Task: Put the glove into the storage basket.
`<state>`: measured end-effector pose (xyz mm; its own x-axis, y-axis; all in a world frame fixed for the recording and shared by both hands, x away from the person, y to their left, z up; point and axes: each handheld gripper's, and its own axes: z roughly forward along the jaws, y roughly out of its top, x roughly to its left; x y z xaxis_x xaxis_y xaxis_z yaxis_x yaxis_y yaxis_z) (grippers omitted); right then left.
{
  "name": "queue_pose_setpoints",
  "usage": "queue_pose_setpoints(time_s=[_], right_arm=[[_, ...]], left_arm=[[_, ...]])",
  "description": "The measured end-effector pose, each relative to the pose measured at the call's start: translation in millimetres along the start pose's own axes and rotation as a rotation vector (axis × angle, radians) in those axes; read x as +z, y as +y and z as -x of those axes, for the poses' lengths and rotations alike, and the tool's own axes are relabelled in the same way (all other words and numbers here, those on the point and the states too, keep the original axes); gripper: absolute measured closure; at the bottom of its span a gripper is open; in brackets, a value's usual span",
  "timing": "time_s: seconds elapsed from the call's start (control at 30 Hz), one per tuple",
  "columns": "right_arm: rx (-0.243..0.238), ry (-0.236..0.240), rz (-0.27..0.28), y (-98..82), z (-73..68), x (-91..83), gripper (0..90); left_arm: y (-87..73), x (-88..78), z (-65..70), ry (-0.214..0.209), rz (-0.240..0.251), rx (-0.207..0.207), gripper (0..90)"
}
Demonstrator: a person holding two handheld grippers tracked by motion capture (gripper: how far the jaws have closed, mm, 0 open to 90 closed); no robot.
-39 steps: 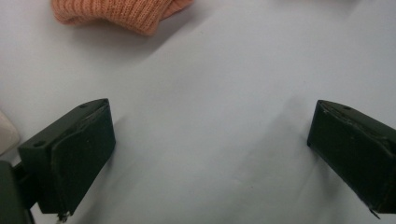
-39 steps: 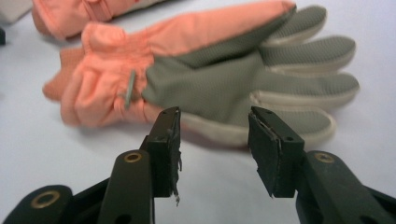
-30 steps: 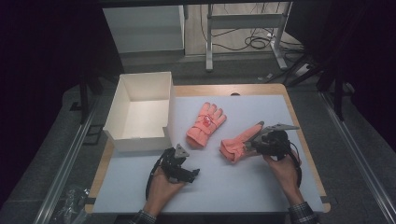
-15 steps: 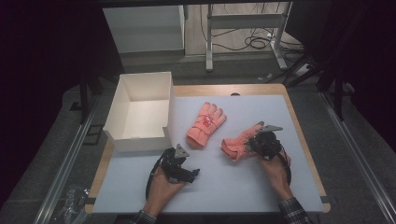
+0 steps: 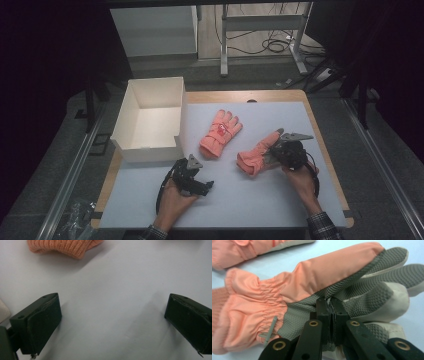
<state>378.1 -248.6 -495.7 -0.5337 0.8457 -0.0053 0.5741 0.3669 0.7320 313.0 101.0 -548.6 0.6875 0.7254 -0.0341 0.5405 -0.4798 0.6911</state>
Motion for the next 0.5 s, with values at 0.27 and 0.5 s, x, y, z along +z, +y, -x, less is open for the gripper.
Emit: queue_pose_setpoints(time_s=[0.27, 0.5], right_arm=[[-0.066, 0.126, 0.012, 7.9, 4.2, -17.0, 86.9], [-0.175, 0.317, -0.016, 17.1, -1.9, -25.0, 86.8]], left_arm=[[0.0, 0.0, 0.0, 0.0, 0.0, -0.001, 1.0], [0.1, -0.1, -0.3, -0.001, -0.001, 0.003, 0.9]])
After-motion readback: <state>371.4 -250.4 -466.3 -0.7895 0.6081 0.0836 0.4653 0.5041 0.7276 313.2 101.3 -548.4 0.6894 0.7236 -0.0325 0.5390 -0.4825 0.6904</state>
